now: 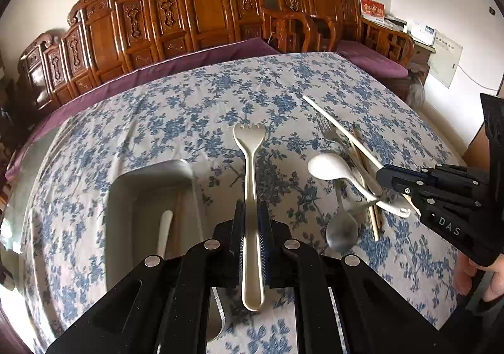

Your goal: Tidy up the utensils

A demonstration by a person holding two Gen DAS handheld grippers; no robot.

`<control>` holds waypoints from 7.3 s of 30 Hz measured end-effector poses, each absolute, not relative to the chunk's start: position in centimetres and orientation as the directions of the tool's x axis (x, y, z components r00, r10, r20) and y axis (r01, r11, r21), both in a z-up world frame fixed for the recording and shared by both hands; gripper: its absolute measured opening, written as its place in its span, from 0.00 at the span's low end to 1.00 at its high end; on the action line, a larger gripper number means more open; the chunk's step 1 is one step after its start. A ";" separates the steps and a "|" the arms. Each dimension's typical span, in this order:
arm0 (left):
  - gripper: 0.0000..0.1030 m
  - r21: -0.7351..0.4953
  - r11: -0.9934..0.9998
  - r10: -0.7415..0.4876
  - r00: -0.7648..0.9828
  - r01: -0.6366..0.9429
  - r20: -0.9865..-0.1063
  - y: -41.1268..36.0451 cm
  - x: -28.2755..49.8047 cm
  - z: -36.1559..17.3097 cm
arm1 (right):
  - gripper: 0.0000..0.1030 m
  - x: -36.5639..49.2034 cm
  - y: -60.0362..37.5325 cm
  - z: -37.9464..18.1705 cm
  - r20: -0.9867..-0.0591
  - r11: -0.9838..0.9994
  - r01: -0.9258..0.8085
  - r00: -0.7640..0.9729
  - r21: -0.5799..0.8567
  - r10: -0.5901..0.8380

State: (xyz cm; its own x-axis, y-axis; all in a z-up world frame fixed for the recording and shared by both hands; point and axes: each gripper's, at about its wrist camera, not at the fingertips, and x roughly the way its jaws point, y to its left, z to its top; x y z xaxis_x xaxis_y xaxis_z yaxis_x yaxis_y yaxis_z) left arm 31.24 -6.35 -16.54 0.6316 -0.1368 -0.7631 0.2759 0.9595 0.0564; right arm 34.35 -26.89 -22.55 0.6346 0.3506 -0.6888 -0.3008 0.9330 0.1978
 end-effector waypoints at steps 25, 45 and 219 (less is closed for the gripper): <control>0.08 0.035 0.990 -0.059 0.628 0.138 -0.776 2.2 29.1 -18.0 | 0.06 31.6 -21.5 -21.3 -0.679 0.890 -0.424 0.605 0.168 0.416; 0.17 0.028 0.997 -0.020 0.576 0.075 -0.817 4.1 31.1 -20.7 | 0.06 30.3 -17.6 -21.3 -0.680 0.858 -0.480 0.569 0.182 0.463; 0.53 -0.085 0.923 -0.272 0.480 0.376 -0.834 -13.8 33.4 -25.3 | 0.10 36.7 -34.4 -21.4 -0.609 0.968 -0.208 0.753 0.141 0.250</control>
State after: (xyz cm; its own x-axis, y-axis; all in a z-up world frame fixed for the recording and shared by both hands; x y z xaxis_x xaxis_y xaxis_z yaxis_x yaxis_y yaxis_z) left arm 33.35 -13.85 -25.35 0.4798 -0.2718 -0.8342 0.3758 0.9228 -0.0845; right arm 36.69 -34.44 -21.42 0.7526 0.2505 -0.6090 -0.2079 0.9679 0.1412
